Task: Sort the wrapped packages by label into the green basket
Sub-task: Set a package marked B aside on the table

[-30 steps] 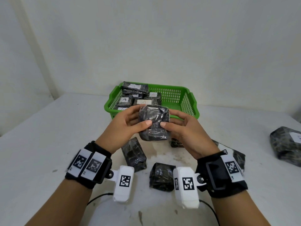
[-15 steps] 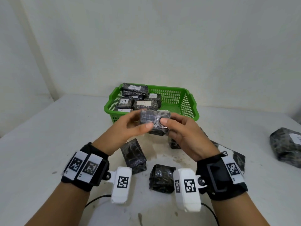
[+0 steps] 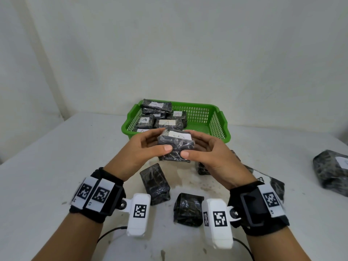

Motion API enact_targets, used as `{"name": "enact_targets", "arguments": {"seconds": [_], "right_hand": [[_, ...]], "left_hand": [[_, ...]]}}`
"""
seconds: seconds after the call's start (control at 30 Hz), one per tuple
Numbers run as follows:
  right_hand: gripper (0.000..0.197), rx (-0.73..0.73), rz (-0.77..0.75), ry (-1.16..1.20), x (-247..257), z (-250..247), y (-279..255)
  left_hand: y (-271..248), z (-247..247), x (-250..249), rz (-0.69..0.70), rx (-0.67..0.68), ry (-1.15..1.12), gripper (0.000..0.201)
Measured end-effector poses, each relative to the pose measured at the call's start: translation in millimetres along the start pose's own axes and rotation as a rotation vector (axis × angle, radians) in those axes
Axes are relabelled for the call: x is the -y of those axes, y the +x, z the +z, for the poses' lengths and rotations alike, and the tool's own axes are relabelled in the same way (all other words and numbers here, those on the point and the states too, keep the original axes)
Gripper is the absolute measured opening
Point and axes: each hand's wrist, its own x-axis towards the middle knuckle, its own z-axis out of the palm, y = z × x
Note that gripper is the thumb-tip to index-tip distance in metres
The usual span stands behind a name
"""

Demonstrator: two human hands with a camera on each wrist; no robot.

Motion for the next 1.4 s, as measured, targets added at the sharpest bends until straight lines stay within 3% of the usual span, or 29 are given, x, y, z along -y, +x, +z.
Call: {"name": "enact_targets", "arguments": {"seconds": [0.2,0.43,0.5,0.67,0.73,0.9,1.0,1.1,1.2,1.33,1.4], "right_hand": [[0.079,0.047,0.085,0.080,3.9,2.6,-3.6],[0.037,0.009,0.219,0.151,9.4,4.7,-4.3],[0.027,-0.027,0.207,0.185,8.5,1.0,-3.2],[0.027,-0.149,0.158,0.189,11.2,-2.9,-0.7],[0.027,-0.135,0.188,0.132,13.3,-3.4,-0.9],[0.020,-0.150,0.230,-0.010,30.6,-13.3,4.0],[0.025,-0.206,0.210,-0.042,40.7,-21.5,14.9],[0.017,-0.285,0.185,-0.050,52.6,-31.3,29.7],[0.008,-0.347,0.189,-0.084,59.1,-38.5,46.6],[0.008,-0.420,0.246,-0.212,46.0,-42.4,70.9],[0.014,-0.455,0.283,-0.341,34.7,-47.3,83.6]], "left_hand": [[0.1,-3.6,0.8,-0.006,0.045,0.028,0.077],[-2.7,-1.5,2.0,-0.027,0.176,0.062,0.080],[-2.5,0.1,1.1,-0.037,0.152,0.027,0.079],[2.0,10.8,-4.6,-0.070,-0.019,-0.031,0.047],[4.8,13.0,-5.8,-0.069,-0.055,0.011,0.046],[15.4,16.5,-19.7,-0.117,0.015,0.099,0.055],[27.6,15.1,-38.8,-0.122,0.041,0.256,0.041],[50.0,3.7,-54.6,-0.035,-0.165,0.483,0.027],[79.1,-15.6,-55.1,-0.054,-0.380,0.618,0.040],[108.0,-45.6,-34.8,-0.320,-0.489,0.848,0.074],[113.6,-54.1,-25.1,-0.439,-0.495,0.892,0.066]]}}
